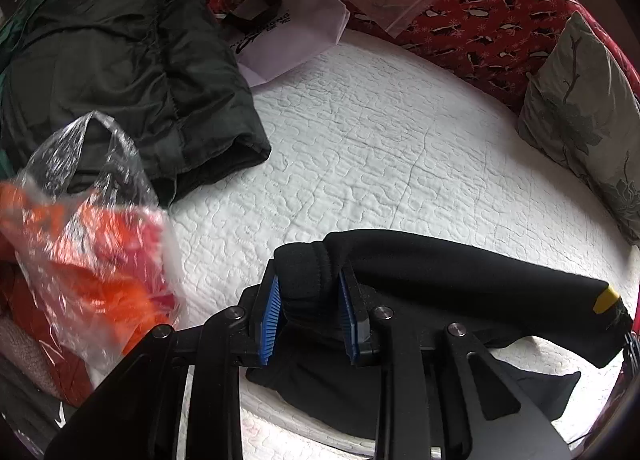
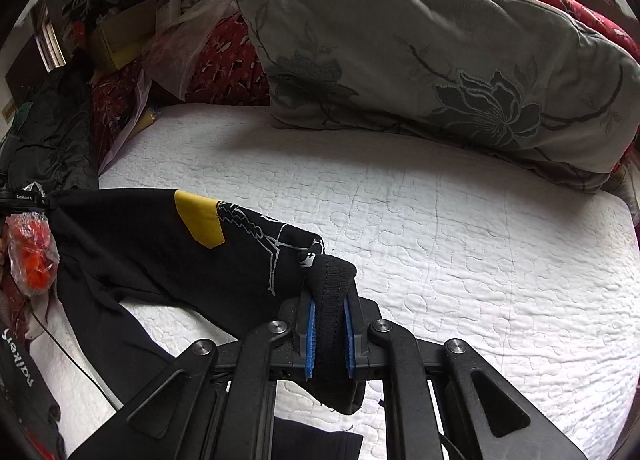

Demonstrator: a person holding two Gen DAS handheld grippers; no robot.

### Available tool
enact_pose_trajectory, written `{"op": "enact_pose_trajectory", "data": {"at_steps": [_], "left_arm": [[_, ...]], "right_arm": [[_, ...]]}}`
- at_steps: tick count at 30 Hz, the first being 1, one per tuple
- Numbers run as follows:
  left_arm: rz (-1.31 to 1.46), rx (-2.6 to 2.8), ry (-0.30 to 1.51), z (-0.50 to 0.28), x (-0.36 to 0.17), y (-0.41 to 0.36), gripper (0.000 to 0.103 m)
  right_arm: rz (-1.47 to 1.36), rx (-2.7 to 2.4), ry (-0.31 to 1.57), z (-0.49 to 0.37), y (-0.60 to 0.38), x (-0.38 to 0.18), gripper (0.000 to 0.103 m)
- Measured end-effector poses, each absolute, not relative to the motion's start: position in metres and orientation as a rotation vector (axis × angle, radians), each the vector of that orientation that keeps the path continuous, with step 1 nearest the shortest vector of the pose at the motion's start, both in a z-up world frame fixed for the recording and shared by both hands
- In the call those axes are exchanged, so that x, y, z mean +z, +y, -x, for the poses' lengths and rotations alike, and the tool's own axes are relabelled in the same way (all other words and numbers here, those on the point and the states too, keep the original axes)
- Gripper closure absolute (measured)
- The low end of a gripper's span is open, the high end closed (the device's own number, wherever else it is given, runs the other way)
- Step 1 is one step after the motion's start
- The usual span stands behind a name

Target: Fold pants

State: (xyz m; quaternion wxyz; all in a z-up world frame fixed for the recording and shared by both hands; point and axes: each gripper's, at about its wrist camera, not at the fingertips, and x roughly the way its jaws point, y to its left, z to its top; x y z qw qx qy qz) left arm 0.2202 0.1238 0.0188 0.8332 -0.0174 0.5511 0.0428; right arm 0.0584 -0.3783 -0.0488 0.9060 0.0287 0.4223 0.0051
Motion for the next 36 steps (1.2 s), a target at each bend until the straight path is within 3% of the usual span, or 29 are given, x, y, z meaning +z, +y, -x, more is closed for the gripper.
{"op": "enact_pose_trajectory", "data": {"at_steps": [6,13,20,22,25,31,36], "left_arm": [[0.163,0.109,1.179,-0.161,-0.004,0.157,0.079],[0.221,0.123,1.347,-0.108,-0.078,0.176,0.079],[0.327,0.114,1.376,-0.072,-0.089,0.192,0.079],[0.355,0.102,1.354,-0.061,-0.082,0.194,0.079],[0.418,0.065,1.337,-0.051,-0.076,0.193,0.07],[0.49,-0.006,1.337,-0.061,-0.073,0.161,0.066],[0.575,-0.044,1.341,-0.075,-0.079,0.151,0.066]], "right_arm": [[-0.051,0.016,0.856,-0.006,-0.367,-0.063,0.093],[0.026,0.034,0.884,0.056,-0.344,-0.099,0.09],[0.166,-0.012,0.926,0.107,-0.335,-0.126,0.065],[0.171,-0.023,0.932,0.118,-0.34,-0.123,0.062],[0.131,-0.072,0.95,0.13,-0.358,-0.113,0.054],[-0.294,-0.131,0.94,0.142,-0.415,-0.091,0.05],[-0.782,0.026,0.991,0.136,-0.428,-0.115,0.05]]}}
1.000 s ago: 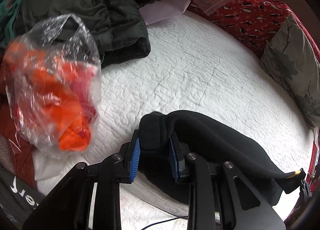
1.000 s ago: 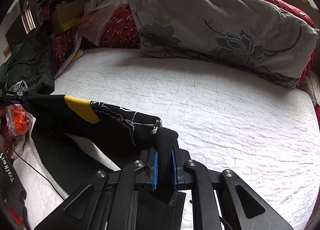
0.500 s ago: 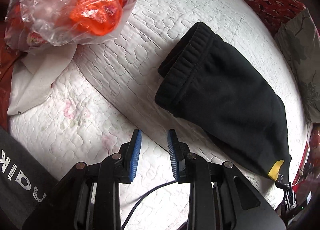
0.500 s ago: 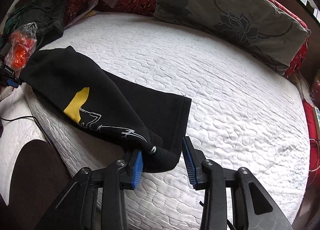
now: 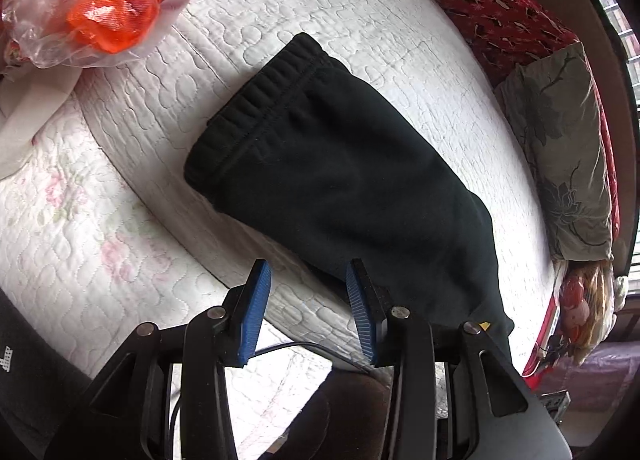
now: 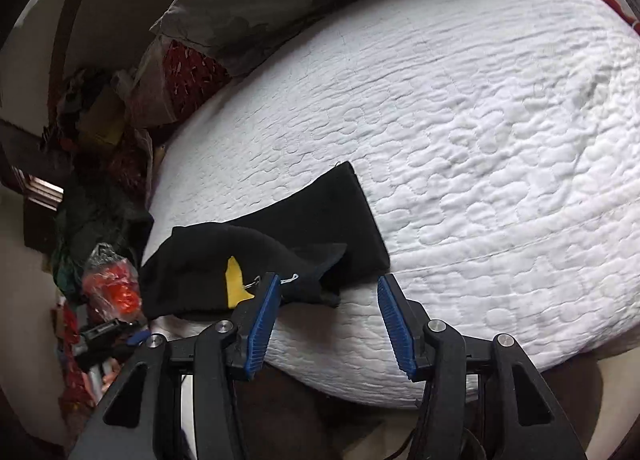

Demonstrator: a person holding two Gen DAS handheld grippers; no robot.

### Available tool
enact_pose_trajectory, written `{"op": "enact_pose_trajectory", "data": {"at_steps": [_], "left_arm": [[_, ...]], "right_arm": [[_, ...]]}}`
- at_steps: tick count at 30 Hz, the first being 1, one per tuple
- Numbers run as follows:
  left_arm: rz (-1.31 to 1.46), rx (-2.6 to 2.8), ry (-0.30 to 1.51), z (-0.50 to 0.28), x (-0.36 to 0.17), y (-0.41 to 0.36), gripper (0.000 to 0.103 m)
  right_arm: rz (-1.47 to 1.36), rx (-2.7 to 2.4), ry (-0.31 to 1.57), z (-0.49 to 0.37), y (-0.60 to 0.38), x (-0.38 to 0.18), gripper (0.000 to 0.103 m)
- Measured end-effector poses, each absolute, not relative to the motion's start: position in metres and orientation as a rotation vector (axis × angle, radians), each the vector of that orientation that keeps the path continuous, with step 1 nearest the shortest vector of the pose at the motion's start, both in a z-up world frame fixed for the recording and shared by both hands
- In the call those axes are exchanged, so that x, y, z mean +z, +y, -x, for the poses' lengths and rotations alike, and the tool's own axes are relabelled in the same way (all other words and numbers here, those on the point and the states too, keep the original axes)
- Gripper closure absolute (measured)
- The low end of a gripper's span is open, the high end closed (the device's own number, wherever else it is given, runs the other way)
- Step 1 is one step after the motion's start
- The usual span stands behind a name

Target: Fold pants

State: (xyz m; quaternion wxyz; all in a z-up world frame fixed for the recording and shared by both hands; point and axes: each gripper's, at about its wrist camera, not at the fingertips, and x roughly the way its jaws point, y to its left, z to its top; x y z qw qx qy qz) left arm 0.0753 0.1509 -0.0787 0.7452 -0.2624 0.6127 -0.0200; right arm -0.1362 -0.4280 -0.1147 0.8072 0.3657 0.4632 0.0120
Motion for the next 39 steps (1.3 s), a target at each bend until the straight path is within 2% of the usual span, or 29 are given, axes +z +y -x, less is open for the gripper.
{"op": "enact_pose_trajectory", "data": {"at_steps": [7,17,18,19,20,21,22,26,29,32,39], "left_arm": [[0.678,-0.036,1.39,-0.091,-0.101,0.148,0.066],[0.685,-0.009,1.392,-0.101,-0.106,0.148,0.066],[0.696,-0.003,1.396,-0.102,-0.108,0.15,0.066],[0.706,0.005,1.399,-0.103,-0.109,0.152,0.073],[0.71,0.012,1.403,-0.103,-0.109,0.155,0.083],[0.71,0.012,1.406,-0.106,-0.107,0.157,0.087],[0.704,0.016,1.406,-0.11,-0.105,0.158,0.094],[0.753,-0.016,1.349,-0.121,-0.076,0.168,0.099],[0.737,-0.031,1.289,-0.121,-0.059,0.174,0.099],[0.69,-0.007,1.322,-0.116,-0.075,0.173,0.099],[0.731,0.036,1.431,-0.099,-0.127,0.187,0.099]], "right_arm": [[-1.092,0.158,1.081,0.133,-0.388,-0.147,0.046],[-1.332,0.035,0.988,0.104,-0.394,-0.169,0.046],[-1.357,0.026,0.978,0.101,-0.393,-0.172,0.049],[-1.359,0.012,0.974,0.099,-0.393,-0.173,0.053],[-1.341,-0.004,0.971,0.096,-0.394,-0.173,0.068],[-1.316,-0.021,0.97,0.094,-0.394,-0.173,0.095],[-1.304,-0.034,0.967,0.092,-0.394,-0.174,0.099],[-1.289,-0.044,0.953,0.082,-0.403,-0.169,0.1],[-1.247,0.05,0.819,0.063,-0.41,-0.124,0.1],[-1.113,0.116,0.724,0.055,-0.412,-0.082,0.1],[-1.09,0.048,0.958,0.075,-0.412,-0.165,0.1]]}}
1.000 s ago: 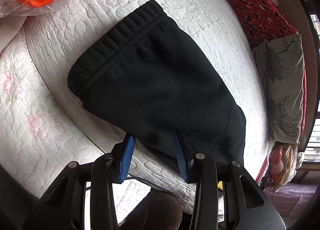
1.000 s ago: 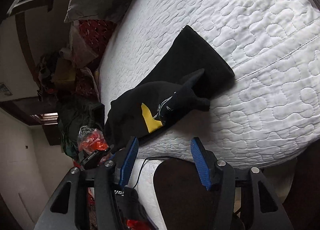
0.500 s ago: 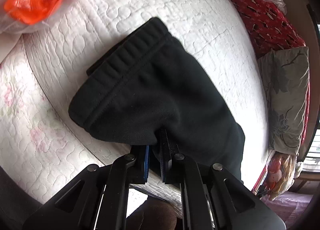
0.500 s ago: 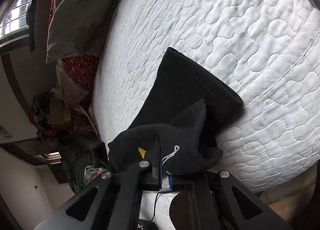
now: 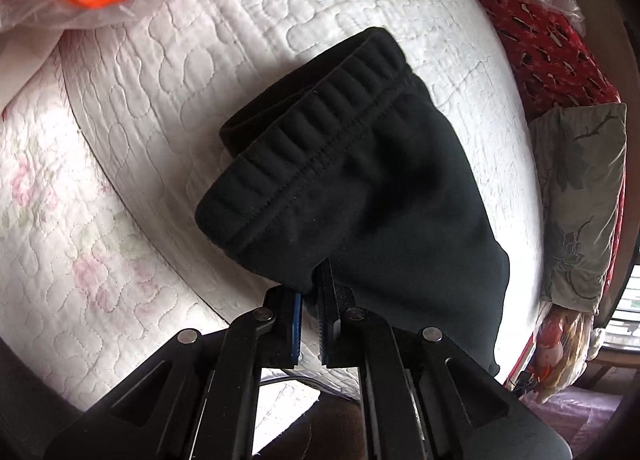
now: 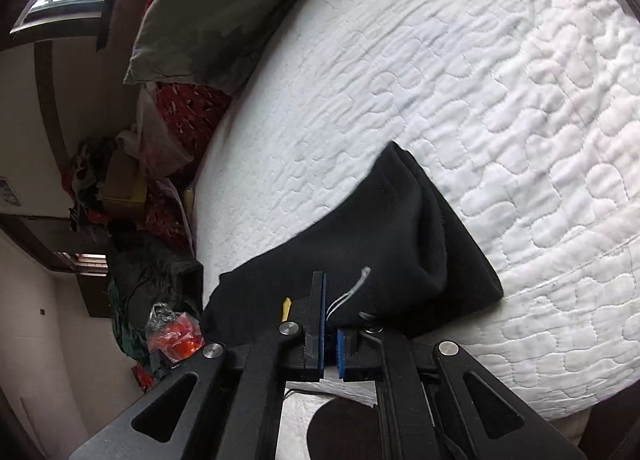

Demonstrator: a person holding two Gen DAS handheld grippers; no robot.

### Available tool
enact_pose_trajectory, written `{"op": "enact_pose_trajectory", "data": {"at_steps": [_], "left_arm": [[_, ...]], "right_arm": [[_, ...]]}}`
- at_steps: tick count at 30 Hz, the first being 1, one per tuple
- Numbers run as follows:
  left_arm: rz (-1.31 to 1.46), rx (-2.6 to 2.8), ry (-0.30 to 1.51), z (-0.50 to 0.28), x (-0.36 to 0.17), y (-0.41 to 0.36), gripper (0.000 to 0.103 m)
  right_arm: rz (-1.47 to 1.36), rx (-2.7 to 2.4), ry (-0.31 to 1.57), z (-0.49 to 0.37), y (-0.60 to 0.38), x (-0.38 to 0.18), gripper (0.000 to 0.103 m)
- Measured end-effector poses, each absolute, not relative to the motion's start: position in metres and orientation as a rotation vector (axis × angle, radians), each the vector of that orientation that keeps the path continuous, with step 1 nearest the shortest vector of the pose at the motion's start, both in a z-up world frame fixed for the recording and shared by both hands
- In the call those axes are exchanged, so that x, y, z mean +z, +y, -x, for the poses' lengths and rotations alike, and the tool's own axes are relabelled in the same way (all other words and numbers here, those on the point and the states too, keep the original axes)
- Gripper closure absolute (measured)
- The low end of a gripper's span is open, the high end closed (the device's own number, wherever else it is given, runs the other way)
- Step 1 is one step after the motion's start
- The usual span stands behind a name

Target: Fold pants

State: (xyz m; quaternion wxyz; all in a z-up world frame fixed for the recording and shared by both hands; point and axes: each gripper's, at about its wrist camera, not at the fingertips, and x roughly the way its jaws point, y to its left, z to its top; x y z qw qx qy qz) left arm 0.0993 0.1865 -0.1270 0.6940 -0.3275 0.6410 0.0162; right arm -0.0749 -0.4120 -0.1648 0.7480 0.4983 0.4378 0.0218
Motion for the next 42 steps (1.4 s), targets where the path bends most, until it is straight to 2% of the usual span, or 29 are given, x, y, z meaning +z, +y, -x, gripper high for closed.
{"op": "enact_pose_trajectory", "data": {"at_steps": [4,5,7,8,10,13,15,17,19,21,22,25,32,35,39,41,42], "left_arm": [[0.709,0.02,1.438,-0.095,-0.126,0.188,0.098],[0.688,0.011,1.442,-0.097,-0.124,0.185,0.097],[0.648,-0.004,1.445,-0.092,-0.116,0.184,0.097],[0.63,-0.021,1.446,-0.089,-0.11,0.183,0.096],[0.597,-0.051,1.431,-0.08,-0.094,0.184,0.096],[0.552,-0.075,1.366,-0.071,-0.065,0.191,0.096],[0.496,-0.065,1.315,-0.078,-0.046,0.195,0.092],[0.44,-0.028,1.267,-0.091,-0.033,0.201,0.077],[0.398,0.005,1.244,-0.11,-0.031,0.203,0.063],[0.36,0.031,1.257,-0.134,-0.037,0.2,0.06],[0.348,0.036,1.273,-0.141,-0.042,0.201,0.06],[0.337,-0.004,1.343,-0.166,-0.061,0.197,0.06],[0.359,-0.128,1.388,-0.18,-0.078,0.204,0.059],[0.353,-0.172,1.395,-0.186,-0.08,0.203,0.054],[0.33,-0.222,1.407,-0.193,-0.084,0.195,0.053],[0.321,-0.244,1.424,-0.195,-0.089,0.188,0.046],[0.317,-0.248,1.428,-0.196,-0.092,0.185,0.046]], "right_arm": [[-1.109,0.043,0.993,0.084,-0.415,-0.187,0.1],[-1.097,0.036,1.0,0.086,-0.415,-0.188,0.095],[-1.077,0.034,1.016,0.089,-0.415,-0.189,0.094],[-1.075,0.019,1.028,0.094,-0.418,-0.189,0.089],[-1.071,0.007,1.058,0.104,-0.422,-0.188,0.086],[-0.931,-0.054,1.108,0.123,-0.426,-0.169,0.081],[-0.814,-0.046,1.08,0.13,-0.422,-0.143,0.081],[-0.692,0.015,1.041,0.122,-0.405,-0.115,0.081],[-0.587,0.125,1.017,0.1,-0.376,-0.091,0.076],[-0.512,0.248,0.996,0.071,-0.34,-0.075,0.065],[-0.48,0.309,0.993,0.054,-0.319,-0.07,0.064],[-0.407,0.442,1.007,0.0,-0.261,-0.065,0.064],[-0.296,0.529,1.112,-0.108,-0.176,-0.098,0.064],[-0.251,0.54,1.182,-0.129,-0.168,-0.117,0.064],[-0.238,0.567,1.23,-0.138,-0.162,-0.132,0.064],[-0.262,0.598,1.258,-0.142,-0.16,-0.138,0.064],[-0.256,0.598,1.269,-0.141,-0.16,-0.14,0.065]]}}
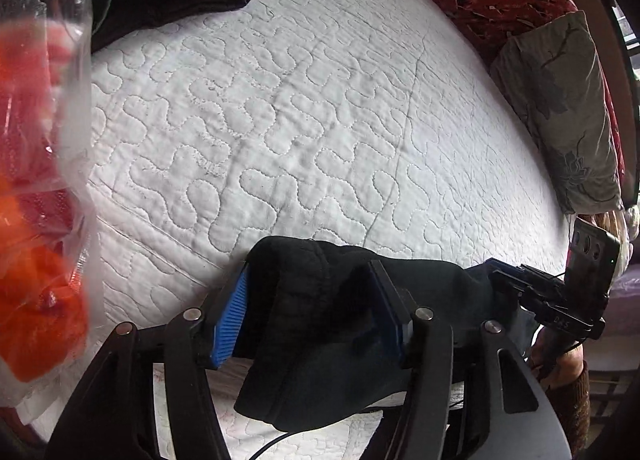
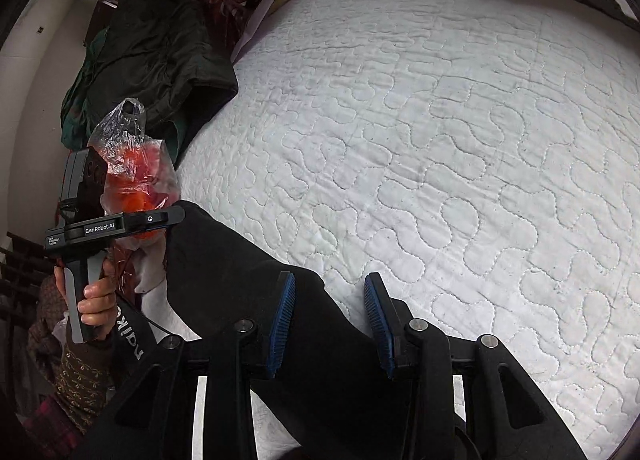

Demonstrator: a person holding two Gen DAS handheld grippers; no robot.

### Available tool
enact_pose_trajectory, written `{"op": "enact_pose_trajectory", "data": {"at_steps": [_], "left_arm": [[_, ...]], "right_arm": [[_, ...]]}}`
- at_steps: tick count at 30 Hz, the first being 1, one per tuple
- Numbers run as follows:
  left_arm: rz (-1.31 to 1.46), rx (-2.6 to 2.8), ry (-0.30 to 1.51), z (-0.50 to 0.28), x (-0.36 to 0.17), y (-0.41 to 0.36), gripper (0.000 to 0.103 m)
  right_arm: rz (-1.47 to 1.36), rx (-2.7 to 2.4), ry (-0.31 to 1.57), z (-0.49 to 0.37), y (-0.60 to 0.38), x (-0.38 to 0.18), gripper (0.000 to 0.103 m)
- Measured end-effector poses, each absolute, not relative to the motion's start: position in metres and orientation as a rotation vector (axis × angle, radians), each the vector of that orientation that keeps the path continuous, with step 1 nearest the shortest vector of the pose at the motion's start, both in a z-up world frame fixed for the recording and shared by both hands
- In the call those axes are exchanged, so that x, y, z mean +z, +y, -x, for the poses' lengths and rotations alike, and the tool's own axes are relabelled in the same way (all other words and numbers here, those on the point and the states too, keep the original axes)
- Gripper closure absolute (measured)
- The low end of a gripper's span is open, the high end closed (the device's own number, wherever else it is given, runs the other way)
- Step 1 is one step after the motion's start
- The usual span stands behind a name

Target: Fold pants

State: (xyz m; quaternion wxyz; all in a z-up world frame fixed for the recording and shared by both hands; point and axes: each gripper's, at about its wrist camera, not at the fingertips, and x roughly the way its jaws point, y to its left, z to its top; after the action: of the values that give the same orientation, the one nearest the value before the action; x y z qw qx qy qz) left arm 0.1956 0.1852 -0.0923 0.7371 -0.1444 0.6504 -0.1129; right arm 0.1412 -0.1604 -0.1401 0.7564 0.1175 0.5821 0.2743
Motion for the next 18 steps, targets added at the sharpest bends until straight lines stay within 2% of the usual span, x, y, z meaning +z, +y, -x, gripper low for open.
{"op": "enact_pose_trajectory", "data": {"at_steps": [2,3,5,7,9,11,14,18], "left_arm": [[0.302,-0.227,1.419,-0.194,-0.095,0.18,0.049],[0.295,-0.21,1.397,-0.193,-0.092,0.178,0.054],[0.325,-0.206,1.356,-0.191,-0.08,0.178,0.07],[0.364,-0.229,1.276,-0.187,-0.06,0.183,0.076],[0.29,-0.173,1.178,-0.184,-0.046,0.185,0.076],[0.214,-0.098,1.213,-0.19,-0.059,0.185,0.076],[0.243,-0.048,1.294,-0.197,-0.085,0.198,0.076],[0.374,-0.12,1.263,-0.187,-0.071,0.218,0.076]], "right_arm": [[-0.24,0.605,1.267,-0.138,-0.158,-0.142,0.072],[-0.226,0.594,1.252,-0.137,-0.157,-0.141,0.085],[-0.21,0.584,1.247,-0.134,-0.154,-0.141,0.096],[-0.15,0.548,1.225,-0.13,-0.146,-0.136,0.098],[-0.132,0.525,1.167,-0.125,-0.141,-0.121,0.099],[-0.195,0.525,1.084,-0.121,-0.148,-0.103,0.099],[-0.192,0.481,1.102,-0.124,-0.152,-0.116,0.099],[-0.149,0.427,1.131,-0.126,-0.149,-0.141,0.098]]}}
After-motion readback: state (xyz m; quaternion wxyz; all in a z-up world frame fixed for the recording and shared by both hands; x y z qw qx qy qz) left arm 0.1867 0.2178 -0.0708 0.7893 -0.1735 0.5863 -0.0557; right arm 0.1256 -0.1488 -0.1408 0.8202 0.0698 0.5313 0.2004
